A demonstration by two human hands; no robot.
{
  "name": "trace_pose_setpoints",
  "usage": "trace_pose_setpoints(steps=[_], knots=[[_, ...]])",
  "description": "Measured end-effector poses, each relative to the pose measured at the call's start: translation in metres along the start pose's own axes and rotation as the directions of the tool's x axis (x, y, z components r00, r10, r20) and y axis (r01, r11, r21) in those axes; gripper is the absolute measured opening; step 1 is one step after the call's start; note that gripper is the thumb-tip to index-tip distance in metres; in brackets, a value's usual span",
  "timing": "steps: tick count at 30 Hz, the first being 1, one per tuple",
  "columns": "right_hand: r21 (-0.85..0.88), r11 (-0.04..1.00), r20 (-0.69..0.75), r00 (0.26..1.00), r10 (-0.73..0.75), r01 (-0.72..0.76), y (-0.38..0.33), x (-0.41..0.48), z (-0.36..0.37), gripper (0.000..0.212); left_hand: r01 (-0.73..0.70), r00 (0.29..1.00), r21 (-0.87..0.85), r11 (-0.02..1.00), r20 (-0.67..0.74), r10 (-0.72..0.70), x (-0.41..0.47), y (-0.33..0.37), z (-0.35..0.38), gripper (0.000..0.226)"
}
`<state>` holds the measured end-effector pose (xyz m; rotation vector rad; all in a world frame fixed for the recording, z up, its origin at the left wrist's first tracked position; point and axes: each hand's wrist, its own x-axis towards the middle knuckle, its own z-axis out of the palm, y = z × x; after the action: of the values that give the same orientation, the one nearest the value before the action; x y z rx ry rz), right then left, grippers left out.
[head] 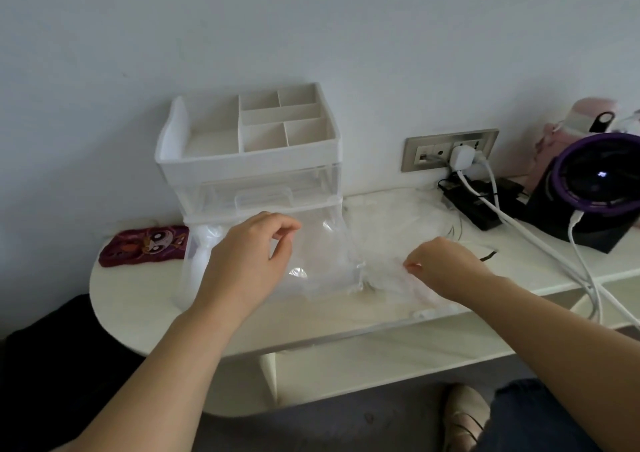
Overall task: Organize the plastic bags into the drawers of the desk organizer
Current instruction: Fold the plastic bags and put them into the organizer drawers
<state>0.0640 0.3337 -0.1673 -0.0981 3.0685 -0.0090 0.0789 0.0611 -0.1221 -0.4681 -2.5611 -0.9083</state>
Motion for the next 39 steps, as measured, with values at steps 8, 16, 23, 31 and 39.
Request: trace_pose_setpoints(steps=[8,16,23,31,39], knots=[[0.567,0.823,-0.058,0.994,0.090,-0.041,-0.008,-0.027,-0.040,0.020,-0.064,0.998,-0.037,0.997,-0.002,0.064,-0.004,0.012,-0.005,0.015],[0.936,0.176,-0.346,0.886,0.308,0.304,-0.084,-0.052,-0.086,0.016,0.414,0.890,-0.790,0.452,0.455,-0.020,-0.002,0.035,-0.023,0.071],[0.745,0.498,-0.499,0.866,-0.025,0.444,-0.155,-0.032,-0.092,0.015,0.453,0.884,-0.870,0.193,0.467,0.032,0.002,0.008,-0.046,0.068],[0.518,0.730,-0.397,0.881,-0.257,0.446,-0.152,-0.007,-0.067,0.024,0.611,0.763,-0.748,0.260,0.468,-0.445,0.006,-0.014,-0.051,0.022],[0.146,0.921,-0.353,0.888,-0.293,0.362,-0.149,0.001,-0.068,0.036,0.645,0.764,-0.484,0.592,0.442,-0.471,0.011,-0.026,-0.054,0.019]])
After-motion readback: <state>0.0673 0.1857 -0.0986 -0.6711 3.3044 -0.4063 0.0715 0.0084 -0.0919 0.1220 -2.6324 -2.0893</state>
